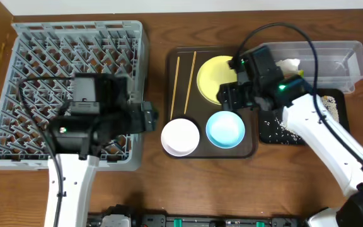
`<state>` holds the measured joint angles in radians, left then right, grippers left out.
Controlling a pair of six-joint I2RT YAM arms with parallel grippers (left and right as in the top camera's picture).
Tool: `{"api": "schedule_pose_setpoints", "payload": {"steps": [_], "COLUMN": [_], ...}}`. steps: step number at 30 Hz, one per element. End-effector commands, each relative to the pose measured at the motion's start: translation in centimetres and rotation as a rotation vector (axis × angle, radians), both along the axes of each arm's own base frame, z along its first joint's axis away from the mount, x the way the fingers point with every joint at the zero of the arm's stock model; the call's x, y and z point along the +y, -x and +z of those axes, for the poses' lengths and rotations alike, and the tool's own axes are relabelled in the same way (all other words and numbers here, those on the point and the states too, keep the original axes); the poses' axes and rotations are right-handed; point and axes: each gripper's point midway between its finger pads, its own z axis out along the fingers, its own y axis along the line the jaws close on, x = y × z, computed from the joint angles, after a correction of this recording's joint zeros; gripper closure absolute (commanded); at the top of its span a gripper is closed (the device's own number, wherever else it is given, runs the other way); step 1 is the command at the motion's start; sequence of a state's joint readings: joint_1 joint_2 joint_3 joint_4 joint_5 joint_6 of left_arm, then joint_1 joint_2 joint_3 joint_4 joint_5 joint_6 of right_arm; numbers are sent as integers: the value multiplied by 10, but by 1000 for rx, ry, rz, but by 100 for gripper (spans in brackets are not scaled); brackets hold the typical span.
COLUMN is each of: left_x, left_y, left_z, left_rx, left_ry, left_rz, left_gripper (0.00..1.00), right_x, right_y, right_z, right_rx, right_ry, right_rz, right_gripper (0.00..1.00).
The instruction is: Sort waste into correct bins and load items into the dishwasher
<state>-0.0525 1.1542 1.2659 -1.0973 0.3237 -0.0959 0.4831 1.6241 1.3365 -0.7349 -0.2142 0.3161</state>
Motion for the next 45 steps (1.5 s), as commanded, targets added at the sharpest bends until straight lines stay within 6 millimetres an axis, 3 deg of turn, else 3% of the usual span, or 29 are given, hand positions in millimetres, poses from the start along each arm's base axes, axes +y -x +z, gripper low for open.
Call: {"api": "schedule_pose_setpoints", "payload": {"steps": [1,5,9,11,15,21,24,29,34,41,45], "left_x": [-8,-8,-8,-8,-8,-8,-8,-8,-8,-8,-8], "left_y": [1,1,1,1,1,1,1,1,1,1,1], "left_z": [6,6,6,6,6,6,6,6,6,6,6], "left_rx": [-32,-32,-32,-32,-32,-32,-32,-32,-32,-32,-32], "left_ry": [-42,-42,-42,-42,-42,-42,-42,-42,-42,-42,-42], "left_rz": [-69,-69,-69,-69,-69,-69,-69,-69,-69,-69,-69], "left_gripper": [5,2,2,2,2,2,2,2,2,2,2], "right_x": [-22,-46,-48,-47,-64,-51,-55,-78,-74,-28,-22], "right_y": [-3,1,2,4,2,20,29,34,42,57,57], "right_z": [0,-9,-10,-12,-18,-23,-32,-67,-84,-79,-79], "right_rx": [33,63,63,70,63,136,162,176,197,206,175], "right_ry": [42,133,145,150,218,179,220,301,276,121,146], "right_rz": [-86,-139,-124,-120,-193,-138,-139,-265,-236,44,59], "right_gripper": [32,33,39,49,48,48,48,58,58,56,56]}}
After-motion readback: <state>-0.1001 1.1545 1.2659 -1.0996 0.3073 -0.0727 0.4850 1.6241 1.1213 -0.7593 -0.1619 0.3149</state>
